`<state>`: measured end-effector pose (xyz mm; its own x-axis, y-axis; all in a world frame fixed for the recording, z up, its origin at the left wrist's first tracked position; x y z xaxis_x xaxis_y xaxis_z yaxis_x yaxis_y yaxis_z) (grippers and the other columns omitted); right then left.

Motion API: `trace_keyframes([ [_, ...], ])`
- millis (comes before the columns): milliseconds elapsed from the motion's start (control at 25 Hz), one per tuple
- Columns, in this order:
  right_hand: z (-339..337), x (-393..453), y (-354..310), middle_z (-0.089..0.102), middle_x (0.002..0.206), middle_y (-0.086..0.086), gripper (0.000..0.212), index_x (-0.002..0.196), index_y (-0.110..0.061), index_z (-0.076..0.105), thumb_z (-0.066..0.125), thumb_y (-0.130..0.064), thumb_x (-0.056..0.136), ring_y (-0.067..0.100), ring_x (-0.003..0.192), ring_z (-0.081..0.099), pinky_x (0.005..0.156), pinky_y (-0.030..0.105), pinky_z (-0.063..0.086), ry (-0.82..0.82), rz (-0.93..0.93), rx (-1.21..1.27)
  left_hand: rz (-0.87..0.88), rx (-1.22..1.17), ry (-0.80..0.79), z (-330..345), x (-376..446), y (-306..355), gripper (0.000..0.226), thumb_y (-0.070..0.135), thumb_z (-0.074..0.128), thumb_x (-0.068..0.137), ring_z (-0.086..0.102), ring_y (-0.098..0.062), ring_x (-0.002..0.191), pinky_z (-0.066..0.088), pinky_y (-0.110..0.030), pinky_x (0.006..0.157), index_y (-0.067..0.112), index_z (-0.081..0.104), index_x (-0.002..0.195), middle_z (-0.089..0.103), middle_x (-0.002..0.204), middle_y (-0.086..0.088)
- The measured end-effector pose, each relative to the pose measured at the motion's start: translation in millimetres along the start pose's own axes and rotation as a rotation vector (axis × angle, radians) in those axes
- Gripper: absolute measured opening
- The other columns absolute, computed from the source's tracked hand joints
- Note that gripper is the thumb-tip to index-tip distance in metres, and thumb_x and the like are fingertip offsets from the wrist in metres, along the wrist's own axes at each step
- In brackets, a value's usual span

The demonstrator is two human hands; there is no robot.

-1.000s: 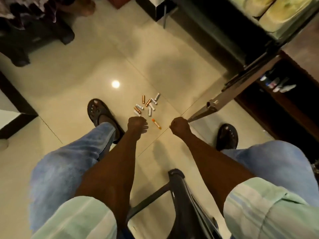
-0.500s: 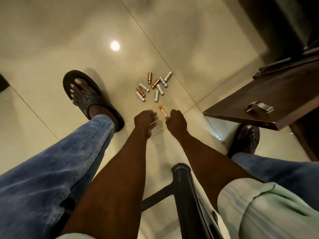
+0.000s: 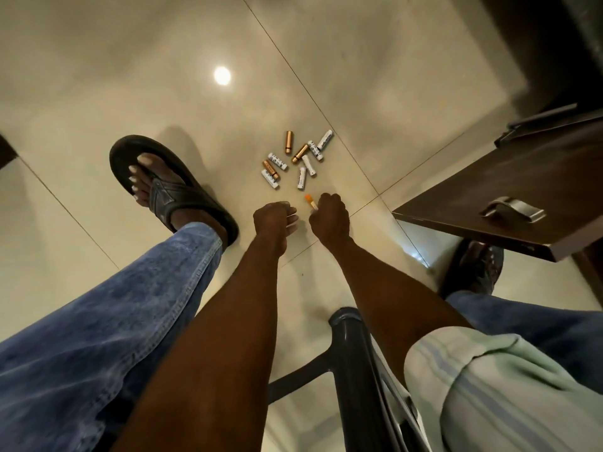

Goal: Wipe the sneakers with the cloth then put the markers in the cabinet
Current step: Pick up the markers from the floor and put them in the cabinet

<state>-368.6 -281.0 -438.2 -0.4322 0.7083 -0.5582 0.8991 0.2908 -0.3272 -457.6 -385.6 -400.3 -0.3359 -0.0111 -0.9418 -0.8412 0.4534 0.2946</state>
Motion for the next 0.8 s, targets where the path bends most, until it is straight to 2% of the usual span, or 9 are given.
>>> trace_keyframes([
  [120, -10, -5, 14, 0.066, 0.090, 0.014, 0.014, 0.087, -0.013, 0.054, 0.066, -0.009, 0.082, 0.028, 0.081, 0.062, 0.066, 0.032, 0.049, -0.019, 0.151, 0.307, 0.022, 0.037, 0.021, 4, -3, 4, 0.018, 0.001, 0.047, 0.093, 0.061, -0.020, 0.078, 0.055, -0.034, 0.077, 0.003, 0.063, 0.102, 0.064, 0.086, -0.010],
  [200, -23, -16, 26, 0.066, 0.077, 0.012, 0.017, 0.075, -0.016, 0.058, 0.068, -0.002, 0.076, 0.032, 0.074, 0.065, 0.065, 0.038, 0.056, -0.040, 0.268, 0.543, 0.062, 0.098, 0.000, 12, -12, 6, 0.016, 0.001, 0.048, 0.092, 0.061, -0.019, 0.073, 0.054, -0.032, 0.071, 0.005, 0.063, 0.095, 0.064, 0.084, -0.010],
  [240, -33, -24, 31, 0.065, 0.075, 0.012, 0.016, 0.074, -0.014, 0.062, 0.066, 0.002, 0.075, 0.032, 0.072, 0.066, 0.065, 0.039, 0.057, -0.053, 0.299, 0.640, 0.091, 0.149, -0.021, 16, -19, 8, 0.015, 0.000, 0.049, 0.091, 0.060, -0.020, 0.071, 0.053, -0.031, 0.067, 0.006, 0.063, 0.090, 0.063, 0.082, -0.011],
  [360, -66, -62, 42, 0.063, 0.070, 0.012, 0.016, 0.082, 0.001, 0.068, 0.055, 0.010, 0.079, 0.022, 0.059, 0.059, 0.058, 0.027, 0.052, -0.122, 0.296, 0.879, 0.211, 0.353, -0.060, 22, -56, 6, 0.013, -0.001, 0.055, 0.081, 0.058, -0.025, 0.067, 0.046, -0.029, 0.059, 0.007, 0.063, 0.075, 0.061, 0.072, -0.012],
  [440, -86, -92, 49, 0.061, 0.067, 0.010, 0.019, 0.086, 0.003, 0.067, 0.051, 0.012, 0.080, 0.018, 0.057, 0.056, 0.055, 0.021, 0.050, -0.134, 0.294, 0.971, 0.279, 0.478, -0.076, 24, -84, -2, 0.007, 0.004, 0.059, 0.075, 0.060, -0.026, 0.068, 0.048, -0.031, 0.063, 0.008, 0.062, 0.071, 0.062, 0.070, -0.011],
  [520, -108, -127, 67, 0.061, 0.067, 0.011, 0.017, 0.086, -0.001, 0.061, 0.052, 0.012, 0.079, 0.019, 0.056, 0.059, 0.054, 0.023, 0.053, -0.099, 0.355, 1.046, 0.360, 0.643, -0.119, 28, -120, -17, 0.015, 0.011, 0.057, 0.083, 0.063, -0.027, 0.076, 0.056, -0.034, 0.076, 0.016, 0.057, 0.068, 0.065, 0.077, -0.008],
  [600, -132, -164, 89, 0.062, 0.065, 0.013, 0.017, 0.083, -0.003, 0.054, 0.060, 0.012, 0.079, 0.021, 0.053, 0.061, 0.052, 0.027, 0.055, -0.039, 0.416, 1.165, 0.451, 0.824, -0.131, 33, -159, -36, 0.019, 0.013, 0.050, 0.092, 0.066, -0.030, 0.091, 0.056, -0.039, 0.085, 0.017, 0.060, 0.077, 0.069, 0.094, -0.012],
  [680, -161, -197, 117, 0.060, 0.059, 0.013, 0.016, 0.079, -0.001, 0.055, 0.068, 0.008, 0.077, 0.020, 0.049, 0.060, 0.047, 0.025, 0.053, 0.064, 0.418, 1.251, 0.576, 1.039, -0.109, 41, -199, -56, 0.021, 0.011, 0.048, 0.093, 0.063, -0.034, 0.103, 0.053, -0.037, 0.088, 0.007, 0.068, 0.096, 0.068, 0.107, -0.016],
  [800, -216, -228, 164, 0.058, 0.051, 0.009, 0.012, 0.071, 0.000, 0.059, 0.068, 0.003, 0.078, 0.012, 0.039, 0.058, 0.039, 0.017, 0.047, 0.259, 0.468, 1.339, 0.812, 1.266, -0.135, 77, -255, -80, 0.025, 0.008, 0.049, 0.086, 0.060, -0.031, 0.107, 0.047, -0.030, 0.085, 0.006, 0.069, 0.102, 0.067, 0.110, -0.011],
])
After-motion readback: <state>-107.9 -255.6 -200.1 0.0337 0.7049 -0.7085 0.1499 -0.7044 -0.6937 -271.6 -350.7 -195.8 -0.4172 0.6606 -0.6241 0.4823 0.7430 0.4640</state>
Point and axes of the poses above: each hand's wrist, its own x-axis towards the middle knuckle, its own z-axis out of the palm, y = z × x, the point moved 6 cm from there along x, towards the middle knuckle
